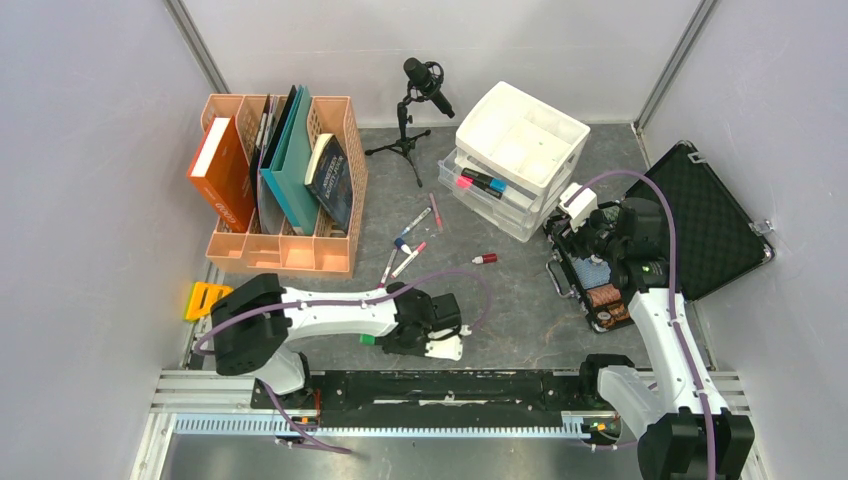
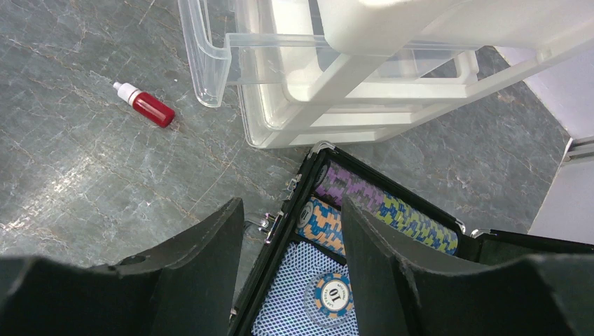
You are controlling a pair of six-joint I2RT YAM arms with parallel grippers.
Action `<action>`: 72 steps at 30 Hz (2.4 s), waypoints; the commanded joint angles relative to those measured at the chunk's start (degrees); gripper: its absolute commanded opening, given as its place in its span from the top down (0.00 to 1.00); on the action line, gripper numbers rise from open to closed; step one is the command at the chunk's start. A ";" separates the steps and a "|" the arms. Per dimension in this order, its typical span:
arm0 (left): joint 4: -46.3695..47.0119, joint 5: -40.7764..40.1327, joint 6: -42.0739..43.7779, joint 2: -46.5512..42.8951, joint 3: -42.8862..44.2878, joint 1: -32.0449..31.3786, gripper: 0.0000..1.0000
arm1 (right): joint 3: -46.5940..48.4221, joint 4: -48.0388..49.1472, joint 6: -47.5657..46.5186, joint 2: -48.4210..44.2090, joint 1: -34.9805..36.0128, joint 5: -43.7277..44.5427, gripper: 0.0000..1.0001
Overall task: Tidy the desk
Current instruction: Pick up the stationery from the center of the board, then place the stationery in the drawer.
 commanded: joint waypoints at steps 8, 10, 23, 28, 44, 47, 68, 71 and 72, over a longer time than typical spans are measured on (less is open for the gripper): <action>-4.96 -11.98 8.99 -4.41 18.19 -0.08 0.95 | 1.02 2.07 2.29 -0.29 -0.09 -1.00 0.41; -3.81 -14.58 13.07 -4.41 22.01 0.21 0.95 | 1.21 2.10 2.99 -0.31 -0.09 -1.16 0.42; 10.02 -15.74 44.02 3.30 44.80 8.55 0.91 | 2.38 1.18 4.59 -0.33 -0.09 -2.43 0.43; 9.41 -12.62 48.10 11.75 55.57 12.20 0.92 | 1.69 1.49 4.22 -0.33 -0.09 -3.59 0.43; 12.70 -8.98 55.55 26.90 67.05 16.53 0.90 | -0.80 1.29 1.34 -1.55 -0.09 -2.20 0.44; 12.61 -9.91 55.97 27.70 67.13 16.67 0.83 | -0.83 1.20 1.10 -1.58 -0.09 -1.80 0.44; 16.73 -10.43 52.69 25.12 67.47 17.80 0.38 | 1.78 0.14 2.55 -1.02 -0.09 -3.40 0.44; 16.99 -10.91 51.31 22.79 67.06 17.84 0.35 | 2.89 -0.23 3.18 -0.45 -0.09 -5.21 0.43; 17.07 -11.16 50.09 21.67 66.68 17.89 0.33 | 3.37 -0.52 3.31 -0.09 -0.09 -6.33 0.43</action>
